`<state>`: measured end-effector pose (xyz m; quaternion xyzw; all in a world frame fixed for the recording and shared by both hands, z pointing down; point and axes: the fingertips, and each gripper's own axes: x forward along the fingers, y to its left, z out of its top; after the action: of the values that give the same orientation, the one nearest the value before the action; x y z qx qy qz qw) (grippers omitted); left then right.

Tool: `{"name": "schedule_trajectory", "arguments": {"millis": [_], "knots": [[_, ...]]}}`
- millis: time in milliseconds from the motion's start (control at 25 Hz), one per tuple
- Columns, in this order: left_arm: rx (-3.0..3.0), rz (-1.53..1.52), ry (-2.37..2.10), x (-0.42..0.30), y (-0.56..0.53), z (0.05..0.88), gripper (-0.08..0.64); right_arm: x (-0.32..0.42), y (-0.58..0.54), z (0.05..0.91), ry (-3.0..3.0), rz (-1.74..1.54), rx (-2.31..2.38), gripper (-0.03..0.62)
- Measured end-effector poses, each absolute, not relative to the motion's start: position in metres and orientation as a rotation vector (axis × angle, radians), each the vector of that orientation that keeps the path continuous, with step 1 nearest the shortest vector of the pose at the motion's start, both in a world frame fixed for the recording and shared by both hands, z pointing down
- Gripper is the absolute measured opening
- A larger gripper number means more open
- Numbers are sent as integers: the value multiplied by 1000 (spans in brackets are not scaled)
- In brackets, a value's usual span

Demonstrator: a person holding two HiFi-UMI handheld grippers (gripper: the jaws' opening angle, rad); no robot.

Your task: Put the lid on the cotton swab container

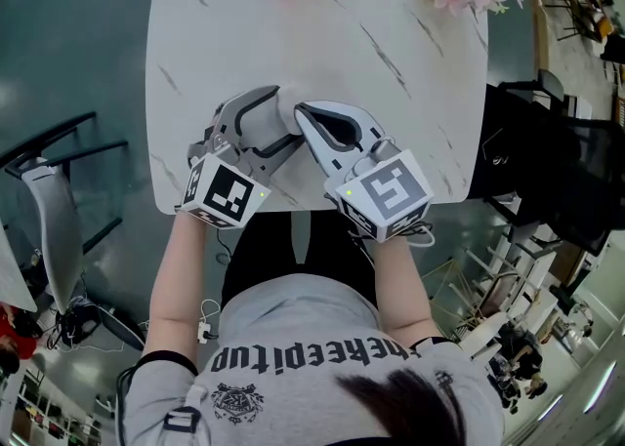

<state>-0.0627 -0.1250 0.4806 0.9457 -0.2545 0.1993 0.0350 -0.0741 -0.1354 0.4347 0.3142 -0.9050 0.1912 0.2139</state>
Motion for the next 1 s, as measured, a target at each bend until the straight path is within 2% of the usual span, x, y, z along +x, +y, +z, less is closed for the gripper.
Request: {"name": "schedule_trajectory", "arguments": {"millis": [800, 1000], "knots": [[2896, 614, -793, -65, -124, 479, 324, -76, -135, 437, -2458, 530, 837, 9], [2892, 599, -806, -71, -116, 473, 283, -78, -134, 437, -2440, 471, 800, 11]]}}
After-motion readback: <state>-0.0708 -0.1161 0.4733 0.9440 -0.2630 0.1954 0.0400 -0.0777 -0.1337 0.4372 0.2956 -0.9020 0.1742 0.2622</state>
